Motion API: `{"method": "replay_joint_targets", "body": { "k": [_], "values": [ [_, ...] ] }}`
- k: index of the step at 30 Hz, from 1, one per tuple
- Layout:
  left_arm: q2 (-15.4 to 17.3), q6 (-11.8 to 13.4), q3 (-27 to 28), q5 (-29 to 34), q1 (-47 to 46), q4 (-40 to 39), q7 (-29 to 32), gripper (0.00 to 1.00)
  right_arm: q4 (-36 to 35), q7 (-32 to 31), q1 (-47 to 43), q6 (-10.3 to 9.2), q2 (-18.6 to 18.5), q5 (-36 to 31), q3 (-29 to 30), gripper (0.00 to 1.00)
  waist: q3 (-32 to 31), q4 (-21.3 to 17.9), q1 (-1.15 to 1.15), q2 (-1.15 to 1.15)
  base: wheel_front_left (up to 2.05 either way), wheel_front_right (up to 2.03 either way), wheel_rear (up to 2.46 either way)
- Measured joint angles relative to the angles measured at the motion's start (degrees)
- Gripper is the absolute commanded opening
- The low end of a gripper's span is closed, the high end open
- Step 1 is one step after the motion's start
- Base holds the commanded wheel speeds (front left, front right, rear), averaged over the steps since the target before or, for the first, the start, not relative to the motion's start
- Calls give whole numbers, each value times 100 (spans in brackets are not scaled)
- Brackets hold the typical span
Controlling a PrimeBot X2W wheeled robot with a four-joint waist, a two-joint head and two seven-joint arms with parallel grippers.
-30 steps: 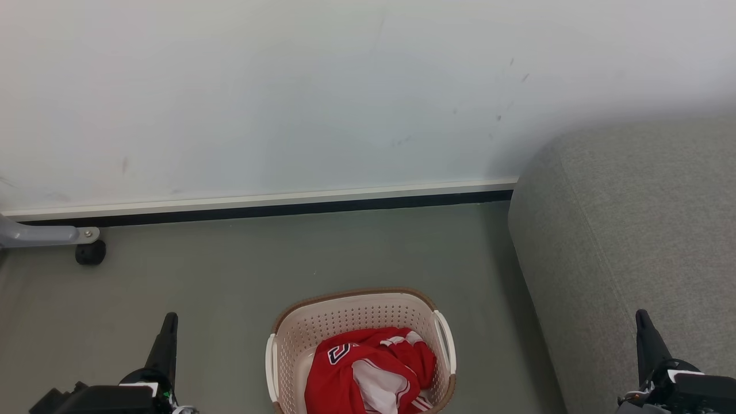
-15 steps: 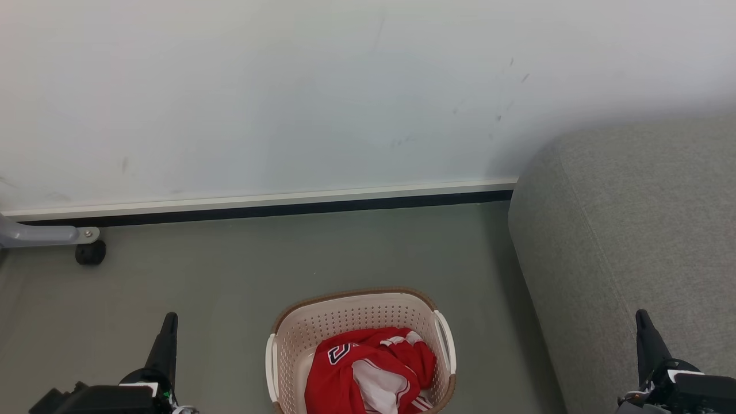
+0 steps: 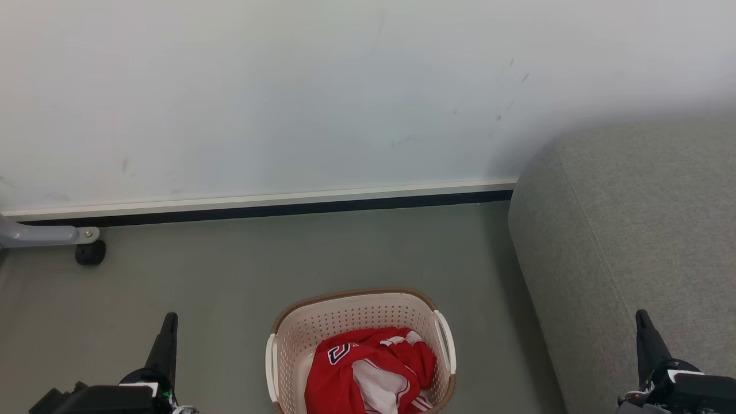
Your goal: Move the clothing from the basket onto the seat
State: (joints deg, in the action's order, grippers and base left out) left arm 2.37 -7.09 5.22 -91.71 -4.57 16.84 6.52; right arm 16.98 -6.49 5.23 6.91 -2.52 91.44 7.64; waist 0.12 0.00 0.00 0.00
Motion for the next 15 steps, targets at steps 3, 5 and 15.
{"method": "replay_joint_targets", "body": {
  "k": [3,5,15],
  "values": [
    [0,0,0,0,0,0,0,0,0,0,0,0,0,0,0,0,0,0,0,0,0,0,0],
    [0,0,0,0,0,0,0,0,0,0,0,0,0,0,0,0,0,0,0,0,0,0,0],
    [0,0,0,0,0,0,0,0,0,0,0,0,0,0,0,0,0,0,0,0,0,0,0]
  ]
}}
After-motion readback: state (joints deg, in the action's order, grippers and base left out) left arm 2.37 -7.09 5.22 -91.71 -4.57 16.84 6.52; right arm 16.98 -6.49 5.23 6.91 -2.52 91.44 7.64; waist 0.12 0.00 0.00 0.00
